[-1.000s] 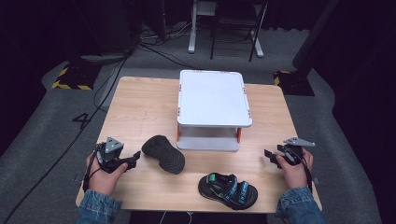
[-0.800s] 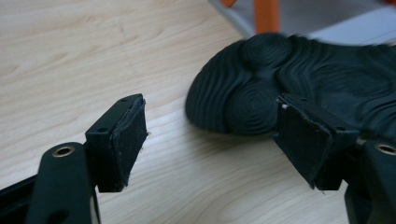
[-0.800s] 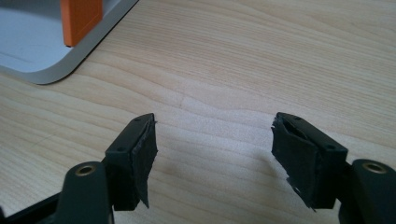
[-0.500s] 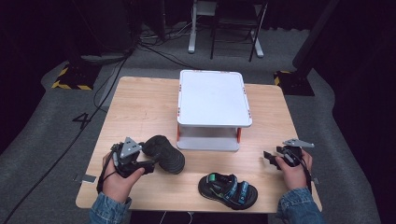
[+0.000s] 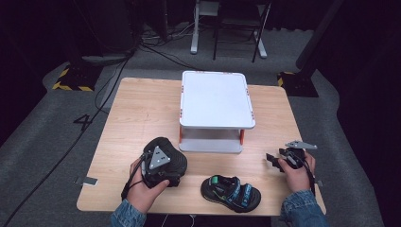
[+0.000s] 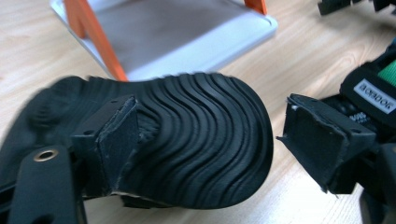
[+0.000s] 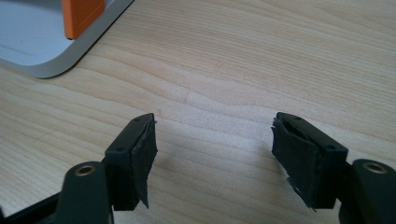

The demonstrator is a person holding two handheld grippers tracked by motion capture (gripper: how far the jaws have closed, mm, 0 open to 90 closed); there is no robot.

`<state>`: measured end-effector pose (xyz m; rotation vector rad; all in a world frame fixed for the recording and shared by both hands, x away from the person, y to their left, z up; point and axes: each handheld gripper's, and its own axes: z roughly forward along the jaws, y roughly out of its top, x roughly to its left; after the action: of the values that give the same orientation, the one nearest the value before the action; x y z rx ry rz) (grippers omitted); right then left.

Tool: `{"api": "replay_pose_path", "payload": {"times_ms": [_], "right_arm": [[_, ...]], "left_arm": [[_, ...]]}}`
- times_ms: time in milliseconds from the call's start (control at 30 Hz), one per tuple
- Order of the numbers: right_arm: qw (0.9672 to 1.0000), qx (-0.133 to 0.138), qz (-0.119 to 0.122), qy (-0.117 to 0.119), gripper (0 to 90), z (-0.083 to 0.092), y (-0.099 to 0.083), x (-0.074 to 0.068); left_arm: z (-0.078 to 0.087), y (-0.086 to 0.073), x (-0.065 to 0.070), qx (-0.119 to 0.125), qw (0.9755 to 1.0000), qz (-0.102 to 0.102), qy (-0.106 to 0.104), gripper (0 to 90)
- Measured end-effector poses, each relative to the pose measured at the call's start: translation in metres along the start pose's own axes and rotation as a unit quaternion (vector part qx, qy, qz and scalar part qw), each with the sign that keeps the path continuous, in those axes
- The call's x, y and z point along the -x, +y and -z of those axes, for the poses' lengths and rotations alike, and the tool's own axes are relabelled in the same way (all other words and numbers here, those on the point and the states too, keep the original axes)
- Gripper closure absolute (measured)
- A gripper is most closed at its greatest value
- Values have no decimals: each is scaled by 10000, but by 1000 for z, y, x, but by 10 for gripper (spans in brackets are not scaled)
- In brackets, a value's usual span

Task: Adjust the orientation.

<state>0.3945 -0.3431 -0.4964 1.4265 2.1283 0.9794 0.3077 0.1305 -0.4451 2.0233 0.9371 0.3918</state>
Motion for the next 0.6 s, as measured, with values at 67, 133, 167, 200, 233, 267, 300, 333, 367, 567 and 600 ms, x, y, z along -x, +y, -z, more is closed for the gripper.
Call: {"api": "replay_pose_path", "payload": {"times_ms": [67,133,167,200,233,267,300,333,367,567,600], "right_arm": [[10000,-6,-12,-17,313,0,0,1],[10000,-46,-33,-2,313,-1,0,1],[10000,-46,-33,-2,313,-1,0,1],[10000,-55,-16,8,310,-1,-1,1],[10000,-58,-12,11,310,-1,-1,1],[10000,-61,-12,4,309,-1,-1,1],[10000,-61,-13,2,307,-1,-1,1],[10000,-61,-13,2,307,-1,-1,1],[10000,-59,-10,3,307,-2,-1,1],[10000,21,-27,21,307,-5,1,0],[10000,40,-29,24,308,-6,1,0]], "left_arm": [[-3,-2,1,39,9999,-106,4,163],[-4,-3,2,52,9998,-174,28,164],[-4,-3,3,49,9997,-233,56,164],[-4,-4,3,43,9996,-261,86,165],[-4,-4,3,43,9996,-261,86,165],[-6,-5,4,75,9994,-331,121,165],[-7,-5,5,92,9994,-325,122,165],[-7,-5,5,92,9994,-325,122,164],[-8,-6,6,133,9991,-363,162,164],[-14,-10,15,203,9962,-673,515,165],[-14,-11,15,206,9955,-735,560,165]]}}
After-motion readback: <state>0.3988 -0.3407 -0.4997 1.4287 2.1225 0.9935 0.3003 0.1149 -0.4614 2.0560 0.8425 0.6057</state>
